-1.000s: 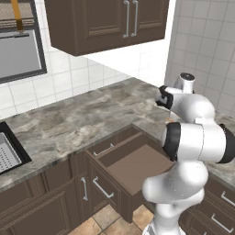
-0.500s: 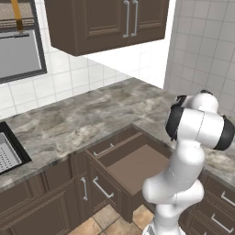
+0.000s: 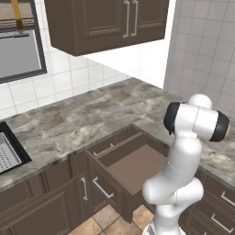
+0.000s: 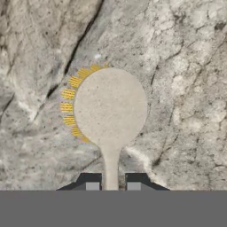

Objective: Pick the dish brush from the drawer and place it on the counter.

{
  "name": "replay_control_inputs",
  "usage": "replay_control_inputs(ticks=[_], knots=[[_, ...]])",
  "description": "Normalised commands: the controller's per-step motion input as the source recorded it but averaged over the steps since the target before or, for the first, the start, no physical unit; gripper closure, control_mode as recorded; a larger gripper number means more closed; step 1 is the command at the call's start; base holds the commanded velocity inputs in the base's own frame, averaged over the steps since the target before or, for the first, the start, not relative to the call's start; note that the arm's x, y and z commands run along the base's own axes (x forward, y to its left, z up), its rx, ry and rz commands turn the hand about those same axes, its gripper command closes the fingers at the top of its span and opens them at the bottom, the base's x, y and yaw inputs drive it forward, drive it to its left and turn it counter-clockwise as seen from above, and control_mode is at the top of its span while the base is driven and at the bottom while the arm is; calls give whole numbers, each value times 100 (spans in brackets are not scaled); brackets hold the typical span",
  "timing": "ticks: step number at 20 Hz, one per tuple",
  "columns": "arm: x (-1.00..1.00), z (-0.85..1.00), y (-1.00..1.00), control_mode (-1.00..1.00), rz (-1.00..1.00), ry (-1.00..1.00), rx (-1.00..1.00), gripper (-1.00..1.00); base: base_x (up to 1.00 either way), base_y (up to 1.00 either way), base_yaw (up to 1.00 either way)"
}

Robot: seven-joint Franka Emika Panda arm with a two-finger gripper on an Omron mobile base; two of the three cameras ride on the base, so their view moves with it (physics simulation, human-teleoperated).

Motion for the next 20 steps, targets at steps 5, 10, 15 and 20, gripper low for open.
replay_control_inputs(ticks=[5, 10, 15, 20], knots=[[1, -60, 8, -100, 0, -7, -3, 100, 0, 0, 0], [19, -12, 0, -100, 0, -1, 2, -100, 0, 0, 0], [1, 40, -1, -100, 0, -3, 11, -100, 0, 0, 0], [0, 94, 24, -100, 6, -10, 2, -100, 0, 0, 0]])
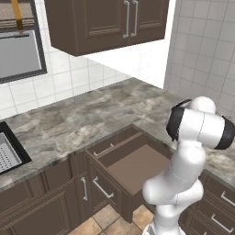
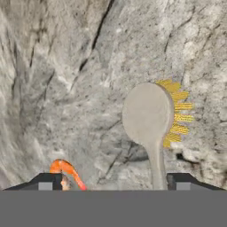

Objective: Pick the dish brush from the drawer and place it on the counter.

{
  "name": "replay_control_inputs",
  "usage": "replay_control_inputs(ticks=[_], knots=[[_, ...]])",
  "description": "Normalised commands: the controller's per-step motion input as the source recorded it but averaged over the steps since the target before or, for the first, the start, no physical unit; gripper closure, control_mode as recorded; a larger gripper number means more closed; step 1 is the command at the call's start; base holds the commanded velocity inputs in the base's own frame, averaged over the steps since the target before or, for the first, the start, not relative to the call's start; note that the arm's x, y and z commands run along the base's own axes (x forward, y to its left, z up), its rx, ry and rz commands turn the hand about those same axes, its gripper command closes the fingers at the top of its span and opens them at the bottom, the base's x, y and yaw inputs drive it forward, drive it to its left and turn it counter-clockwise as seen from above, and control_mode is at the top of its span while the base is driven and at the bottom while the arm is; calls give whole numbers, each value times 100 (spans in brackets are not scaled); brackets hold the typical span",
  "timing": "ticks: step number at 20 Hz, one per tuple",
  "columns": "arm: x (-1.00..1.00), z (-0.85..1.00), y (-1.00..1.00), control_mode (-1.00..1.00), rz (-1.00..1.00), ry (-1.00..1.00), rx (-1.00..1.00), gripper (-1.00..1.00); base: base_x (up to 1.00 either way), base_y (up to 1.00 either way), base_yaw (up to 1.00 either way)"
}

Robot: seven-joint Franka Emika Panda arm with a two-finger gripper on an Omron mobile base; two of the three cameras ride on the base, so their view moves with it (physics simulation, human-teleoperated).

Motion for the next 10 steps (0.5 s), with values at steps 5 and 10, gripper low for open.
replay_control_inputs(ticks=[5, 10], knots=[[16, 87, 48, -100, 16, -5, -9, -100, 0, 0, 0], [18, 71, 34, -100, 21, 0, -31, -100, 0, 0, 0]])
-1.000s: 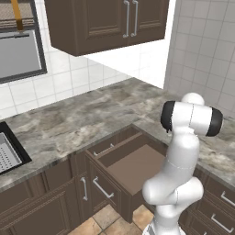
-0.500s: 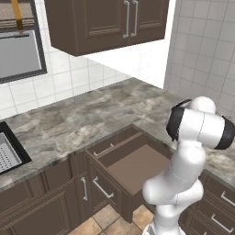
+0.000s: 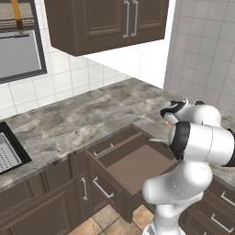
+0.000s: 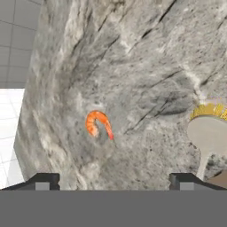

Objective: Pick the dish brush from the drawer and place it on the counter.

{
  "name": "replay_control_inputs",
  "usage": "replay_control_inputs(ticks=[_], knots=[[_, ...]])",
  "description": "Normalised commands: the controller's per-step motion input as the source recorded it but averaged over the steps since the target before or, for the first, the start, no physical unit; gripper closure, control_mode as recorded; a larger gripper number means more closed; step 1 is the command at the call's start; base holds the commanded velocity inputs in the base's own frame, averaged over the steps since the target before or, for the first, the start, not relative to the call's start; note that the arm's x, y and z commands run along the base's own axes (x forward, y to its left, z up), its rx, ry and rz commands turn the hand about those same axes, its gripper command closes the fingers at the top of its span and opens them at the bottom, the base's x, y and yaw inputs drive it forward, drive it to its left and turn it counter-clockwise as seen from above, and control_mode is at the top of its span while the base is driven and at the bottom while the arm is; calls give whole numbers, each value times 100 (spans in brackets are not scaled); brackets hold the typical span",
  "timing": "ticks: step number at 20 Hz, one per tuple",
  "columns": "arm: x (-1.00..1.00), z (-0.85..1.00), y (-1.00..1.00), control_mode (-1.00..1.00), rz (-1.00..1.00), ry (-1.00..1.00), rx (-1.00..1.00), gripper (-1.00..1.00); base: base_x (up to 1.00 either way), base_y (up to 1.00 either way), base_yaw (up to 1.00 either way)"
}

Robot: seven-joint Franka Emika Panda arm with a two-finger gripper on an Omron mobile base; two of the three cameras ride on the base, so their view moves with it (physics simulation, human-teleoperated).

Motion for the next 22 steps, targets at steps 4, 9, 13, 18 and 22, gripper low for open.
replay_control_inputs(ticks=[4, 9, 13, 18, 22], knots=[[32, 88, 25, -100, 21, 0, -30, -100, 0, 0, 0], [21, 100, 16, -100, 22, 0, -23, -100, 0, 0, 0], [-43, 97, 3, -100, 28, -7, -11, -100, 0, 0, 0], [-99, 57, 21, -100, 32, -15, -5, -100, 0, 0, 0], [-100, 7, 46, -100, 31, -3, -19, -100, 0, 0, 0]])
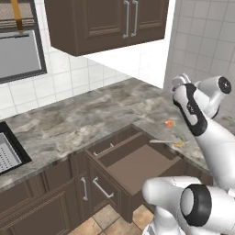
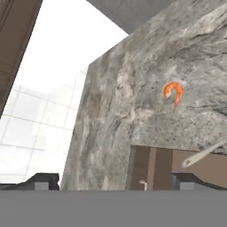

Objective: Pick the dish brush from the drawer and place it on the counter.

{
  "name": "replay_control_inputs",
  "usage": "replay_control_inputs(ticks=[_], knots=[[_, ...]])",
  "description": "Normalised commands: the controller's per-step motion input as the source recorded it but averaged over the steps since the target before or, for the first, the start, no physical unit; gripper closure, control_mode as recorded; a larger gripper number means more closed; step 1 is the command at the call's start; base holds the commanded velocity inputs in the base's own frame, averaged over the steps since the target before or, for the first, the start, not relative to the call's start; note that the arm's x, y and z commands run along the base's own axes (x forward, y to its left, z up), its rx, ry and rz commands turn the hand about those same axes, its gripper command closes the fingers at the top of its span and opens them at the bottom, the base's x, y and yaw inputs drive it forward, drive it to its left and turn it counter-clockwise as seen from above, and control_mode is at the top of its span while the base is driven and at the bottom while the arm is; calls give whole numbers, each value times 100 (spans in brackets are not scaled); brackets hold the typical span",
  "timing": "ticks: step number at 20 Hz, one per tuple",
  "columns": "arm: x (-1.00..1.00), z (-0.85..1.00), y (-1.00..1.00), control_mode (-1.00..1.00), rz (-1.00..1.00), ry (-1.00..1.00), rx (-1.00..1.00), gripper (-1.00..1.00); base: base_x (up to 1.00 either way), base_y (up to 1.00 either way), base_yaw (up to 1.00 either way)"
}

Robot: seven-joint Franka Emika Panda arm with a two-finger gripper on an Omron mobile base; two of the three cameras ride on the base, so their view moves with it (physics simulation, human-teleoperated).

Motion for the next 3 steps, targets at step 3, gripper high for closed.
replay_control_inputs(ticks=[3], knots=[[-100, -2, 50, -100, 31, 0, -32, -100, 0, 0, 0]])
